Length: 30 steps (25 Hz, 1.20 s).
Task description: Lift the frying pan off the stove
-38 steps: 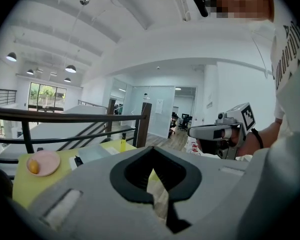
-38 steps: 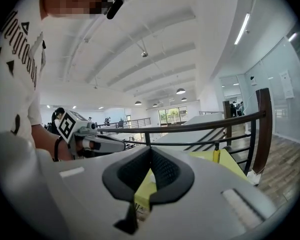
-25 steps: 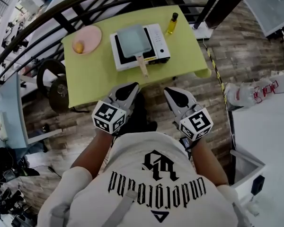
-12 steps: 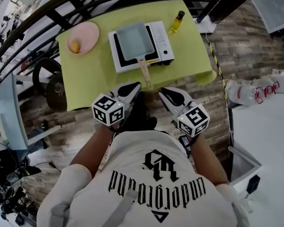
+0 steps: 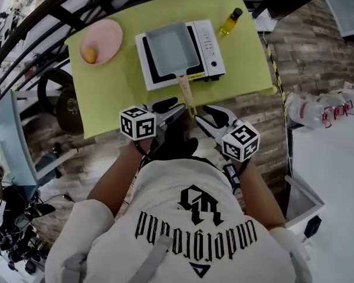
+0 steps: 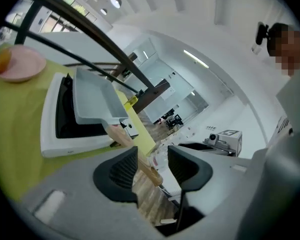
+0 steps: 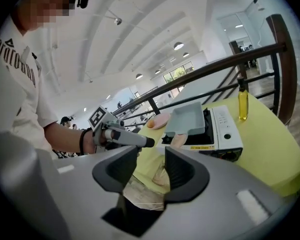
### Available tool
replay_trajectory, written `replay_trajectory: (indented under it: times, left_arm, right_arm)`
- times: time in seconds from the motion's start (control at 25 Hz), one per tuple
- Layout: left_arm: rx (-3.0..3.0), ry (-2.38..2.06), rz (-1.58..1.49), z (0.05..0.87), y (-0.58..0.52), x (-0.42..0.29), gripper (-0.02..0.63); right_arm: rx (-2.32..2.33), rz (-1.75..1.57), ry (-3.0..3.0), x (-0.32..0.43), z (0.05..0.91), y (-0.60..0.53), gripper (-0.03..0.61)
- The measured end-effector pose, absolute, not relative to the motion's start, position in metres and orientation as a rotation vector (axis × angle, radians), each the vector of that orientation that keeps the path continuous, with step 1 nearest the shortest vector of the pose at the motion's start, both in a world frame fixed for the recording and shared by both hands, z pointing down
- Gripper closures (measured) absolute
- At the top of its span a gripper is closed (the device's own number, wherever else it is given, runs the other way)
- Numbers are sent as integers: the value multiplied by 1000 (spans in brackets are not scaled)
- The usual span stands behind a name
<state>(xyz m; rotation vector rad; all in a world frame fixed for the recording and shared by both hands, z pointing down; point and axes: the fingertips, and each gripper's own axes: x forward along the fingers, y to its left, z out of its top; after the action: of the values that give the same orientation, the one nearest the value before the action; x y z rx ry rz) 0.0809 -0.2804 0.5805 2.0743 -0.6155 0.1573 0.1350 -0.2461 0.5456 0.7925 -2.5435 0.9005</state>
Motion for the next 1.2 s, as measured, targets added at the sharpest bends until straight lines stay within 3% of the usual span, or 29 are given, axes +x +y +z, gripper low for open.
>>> replay_trajectory:
  times: [0.16,0.36,0.72,1.2]
  left_arm:
    - [1990,-553,132,601,-286,86,354]
    - [1900,-472,95,623,-297,95,322]
    - [1814,-406,26,650,-314,107,314]
    - [1778,-334,-32,659,-332,126,319]
  right_arm:
    - [756,1003,-2495,132,571,-250,381]
    - [697,1135,-2441,125,600,-254,350]
    - [543,1333,-2383,107,631,-258,344]
    - [333,1463,-2328,84,645,-258,394]
